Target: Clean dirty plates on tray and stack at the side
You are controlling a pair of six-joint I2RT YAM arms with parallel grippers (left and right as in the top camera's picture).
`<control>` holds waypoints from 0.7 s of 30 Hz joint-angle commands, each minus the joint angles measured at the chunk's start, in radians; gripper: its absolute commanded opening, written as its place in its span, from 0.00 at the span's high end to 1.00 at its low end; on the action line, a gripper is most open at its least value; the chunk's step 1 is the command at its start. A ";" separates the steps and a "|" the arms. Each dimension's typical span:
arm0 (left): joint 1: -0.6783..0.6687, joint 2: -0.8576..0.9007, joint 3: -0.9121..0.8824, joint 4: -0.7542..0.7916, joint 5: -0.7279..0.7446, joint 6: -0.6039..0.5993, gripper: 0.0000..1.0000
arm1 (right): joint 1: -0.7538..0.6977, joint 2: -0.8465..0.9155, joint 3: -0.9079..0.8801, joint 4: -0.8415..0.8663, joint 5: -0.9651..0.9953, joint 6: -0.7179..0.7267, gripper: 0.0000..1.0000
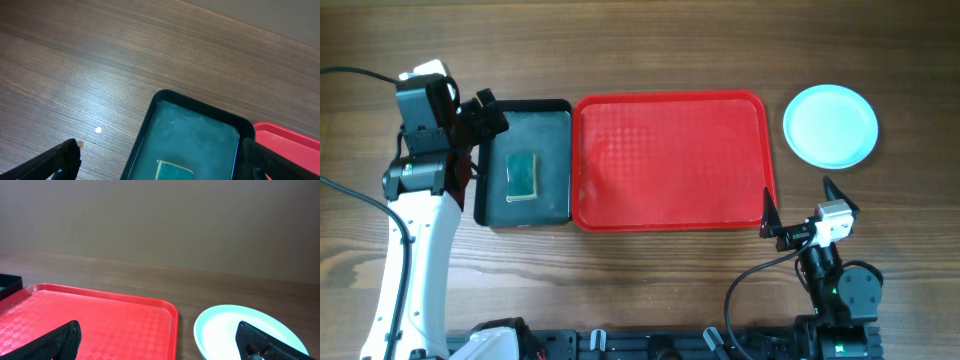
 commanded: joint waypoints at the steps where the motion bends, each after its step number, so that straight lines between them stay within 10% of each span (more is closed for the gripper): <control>1: 0.001 0.000 0.006 0.002 -0.012 -0.009 0.00 | -0.006 -0.005 -0.002 0.003 0.010 -0.018 0.00; 21: -0.023 -0.292 0.002 -0.001 -0.012 -0.009 0.00 | -0.006 -0.005 -0.002 0.003 0.010 -0.018 0.00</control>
